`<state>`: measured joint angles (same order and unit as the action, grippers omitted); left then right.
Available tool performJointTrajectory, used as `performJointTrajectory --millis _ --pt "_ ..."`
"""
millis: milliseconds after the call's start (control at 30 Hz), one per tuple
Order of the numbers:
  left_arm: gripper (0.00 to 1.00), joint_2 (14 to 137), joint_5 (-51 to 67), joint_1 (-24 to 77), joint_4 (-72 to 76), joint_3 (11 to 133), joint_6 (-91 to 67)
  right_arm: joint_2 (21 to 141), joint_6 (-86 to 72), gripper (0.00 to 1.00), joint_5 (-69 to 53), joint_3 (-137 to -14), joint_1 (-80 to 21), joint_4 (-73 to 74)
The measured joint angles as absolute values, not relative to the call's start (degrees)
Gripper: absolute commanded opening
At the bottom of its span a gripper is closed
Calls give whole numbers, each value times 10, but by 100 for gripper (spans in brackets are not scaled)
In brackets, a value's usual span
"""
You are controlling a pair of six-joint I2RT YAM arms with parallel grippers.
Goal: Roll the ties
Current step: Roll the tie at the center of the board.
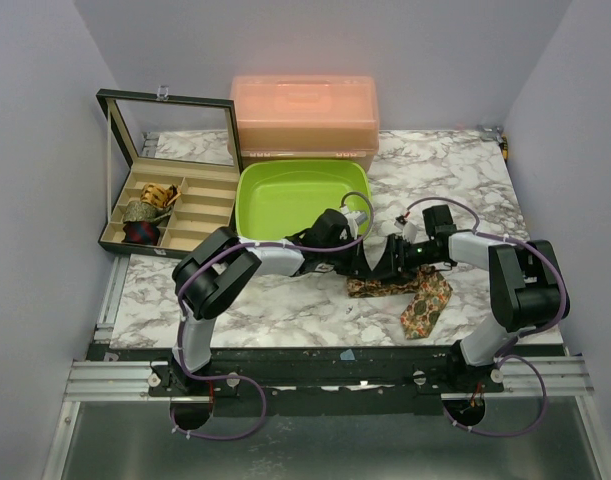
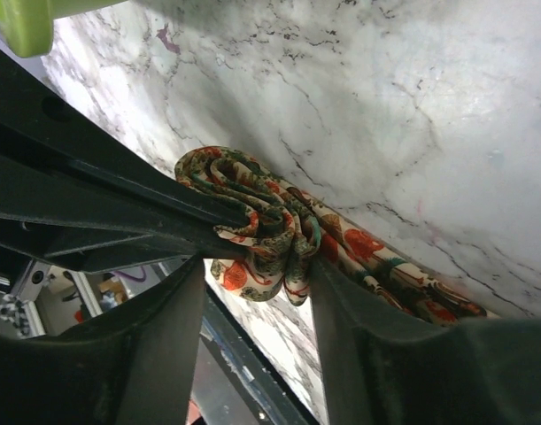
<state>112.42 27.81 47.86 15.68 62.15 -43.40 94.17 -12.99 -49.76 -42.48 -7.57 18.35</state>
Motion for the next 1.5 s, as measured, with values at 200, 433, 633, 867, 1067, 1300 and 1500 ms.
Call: performJointTrajectory --millis 200,433,633,867,1067,1300,1500 --pt "13 1124 286 473 179 621 -443 945 -128 33 -497 -424 -77 191" --pt "42 1109 322 466 233 621 -438 972 -132 28 -487 -424 -79 197" --pt "77 1032 343 465 242 598 -343 975 -132 27 -486 -429 -80 201" --pt "93 908 360 467 192 521 -14 975 -123 28 -485 -435 -82 212" --pt "99 932 356 488 91 519 190 982 -116 29 -486 -440 -82 220" --pt "98 1009 319 516 37 561 282 990 -105 29 -490 -450 -82 232" --pt "98 1047 264 526 34 603 303 995 -101 29 -491 -456 -82 240"
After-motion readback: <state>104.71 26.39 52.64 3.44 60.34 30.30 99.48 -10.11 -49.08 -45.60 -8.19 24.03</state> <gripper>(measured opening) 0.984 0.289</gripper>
